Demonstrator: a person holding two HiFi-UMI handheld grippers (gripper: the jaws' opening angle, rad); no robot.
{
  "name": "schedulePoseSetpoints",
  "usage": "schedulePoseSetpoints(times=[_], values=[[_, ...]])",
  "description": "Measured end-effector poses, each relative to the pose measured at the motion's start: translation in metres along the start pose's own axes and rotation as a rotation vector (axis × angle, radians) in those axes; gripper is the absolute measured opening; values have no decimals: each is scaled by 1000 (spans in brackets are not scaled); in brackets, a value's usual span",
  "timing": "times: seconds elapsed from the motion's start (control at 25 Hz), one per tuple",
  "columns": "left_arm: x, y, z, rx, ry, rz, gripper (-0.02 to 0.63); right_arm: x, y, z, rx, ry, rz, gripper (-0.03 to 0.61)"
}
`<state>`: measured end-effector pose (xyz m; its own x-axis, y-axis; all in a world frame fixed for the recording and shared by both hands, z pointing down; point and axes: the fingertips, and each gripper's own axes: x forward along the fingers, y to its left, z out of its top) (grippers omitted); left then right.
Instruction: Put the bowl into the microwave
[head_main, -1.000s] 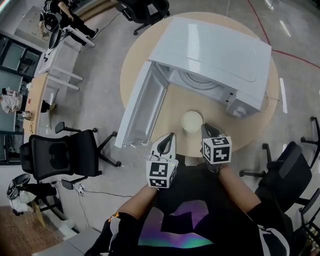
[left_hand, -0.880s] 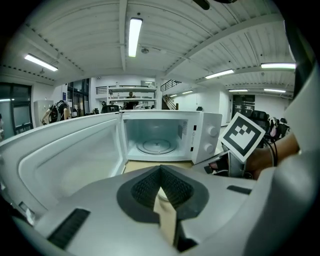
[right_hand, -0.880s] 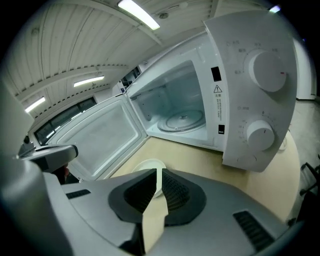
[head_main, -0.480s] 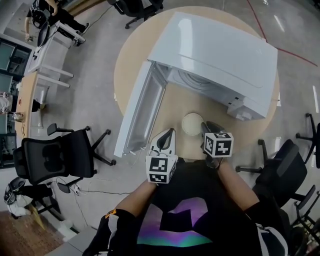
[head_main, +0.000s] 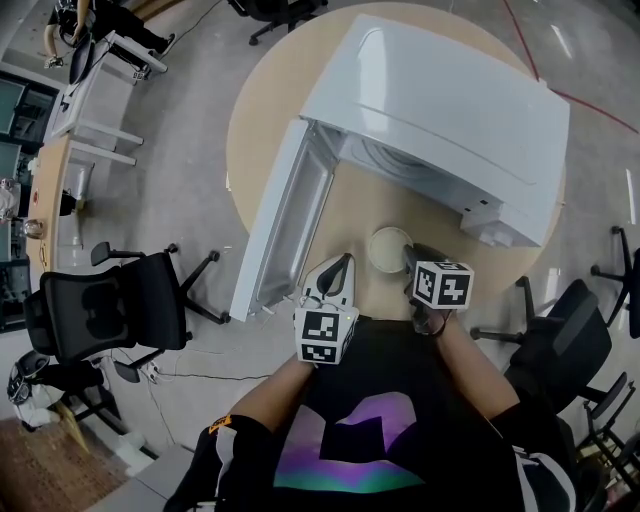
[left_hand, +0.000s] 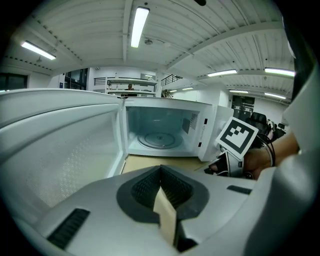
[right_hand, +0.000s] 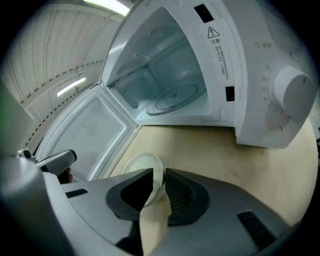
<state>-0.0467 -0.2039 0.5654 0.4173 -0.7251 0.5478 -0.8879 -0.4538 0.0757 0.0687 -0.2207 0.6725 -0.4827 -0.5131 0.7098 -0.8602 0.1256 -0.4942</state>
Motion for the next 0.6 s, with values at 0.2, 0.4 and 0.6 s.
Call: schedulePoseSetpoints(times=[0.2,0.4,0.6], values=[[3,2,3,1,-1,-4,46,1,-1,0,47,1,25,66],[7,2,6,8,-2,-13,46,0,-4,-1,69,0,25,66],[8,3,6,12,-1,-18,47,1,-5,-3,89,3,30,66]])
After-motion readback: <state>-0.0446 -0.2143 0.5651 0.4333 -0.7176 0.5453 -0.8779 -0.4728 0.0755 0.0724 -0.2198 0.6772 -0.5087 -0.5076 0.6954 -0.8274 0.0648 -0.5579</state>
